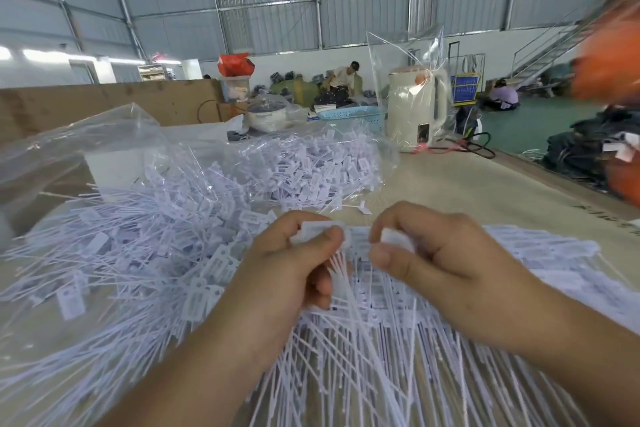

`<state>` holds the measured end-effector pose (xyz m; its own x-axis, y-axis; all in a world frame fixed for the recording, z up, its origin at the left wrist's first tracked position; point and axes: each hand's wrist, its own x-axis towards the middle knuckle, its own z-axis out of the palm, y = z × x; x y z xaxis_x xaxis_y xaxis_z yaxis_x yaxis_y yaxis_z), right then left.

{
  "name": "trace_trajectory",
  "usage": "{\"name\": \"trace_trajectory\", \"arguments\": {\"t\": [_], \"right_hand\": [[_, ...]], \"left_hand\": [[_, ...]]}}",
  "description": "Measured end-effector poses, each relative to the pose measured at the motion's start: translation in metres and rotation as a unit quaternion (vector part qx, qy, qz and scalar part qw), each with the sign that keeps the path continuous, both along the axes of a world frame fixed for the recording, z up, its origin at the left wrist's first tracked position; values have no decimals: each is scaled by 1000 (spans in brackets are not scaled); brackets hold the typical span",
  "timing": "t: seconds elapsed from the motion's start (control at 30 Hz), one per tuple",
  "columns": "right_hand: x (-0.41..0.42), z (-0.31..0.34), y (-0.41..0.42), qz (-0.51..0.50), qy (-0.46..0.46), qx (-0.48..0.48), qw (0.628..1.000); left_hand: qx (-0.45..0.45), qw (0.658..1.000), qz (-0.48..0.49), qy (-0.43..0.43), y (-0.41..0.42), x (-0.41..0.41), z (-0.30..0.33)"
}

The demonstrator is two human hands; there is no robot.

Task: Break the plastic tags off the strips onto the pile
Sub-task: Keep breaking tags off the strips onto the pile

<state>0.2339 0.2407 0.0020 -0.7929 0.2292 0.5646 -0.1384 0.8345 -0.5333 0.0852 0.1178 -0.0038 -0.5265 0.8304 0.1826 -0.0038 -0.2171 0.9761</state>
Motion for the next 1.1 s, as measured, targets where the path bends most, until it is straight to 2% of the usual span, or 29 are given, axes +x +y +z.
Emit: {"name": "trace_trajectory", "arguments": {"t": [0.13,0.27,0.43,0.57,0.7,0.97,1.1], "right_hand": [[-7,-10,-5,18,-61,40,997],[-8,-11,-3,20,-68,13,997],[-11,-14,-10,10,-98,37,994],[-7,-9,-7,-41,-115,65,990],[-4,-5,1,-79,-117,59,988],[-6,-4,-3,-56,-97,67,991],[-10,-6,-10,-89,-49,65,993]], "left_hand": [[-22,996,-50,66,-1,10,-4],[-37,994,-53,84,-2,9,-4],[-54,993,-42,96,-1,8,-6],[-32,995,-9,91,0,3,-5],[-15,997,17,80,-1,-4,-4],[-19,992,9,122,-1,-6,-5],[28,998,12,56,0,-1,-3]]}}
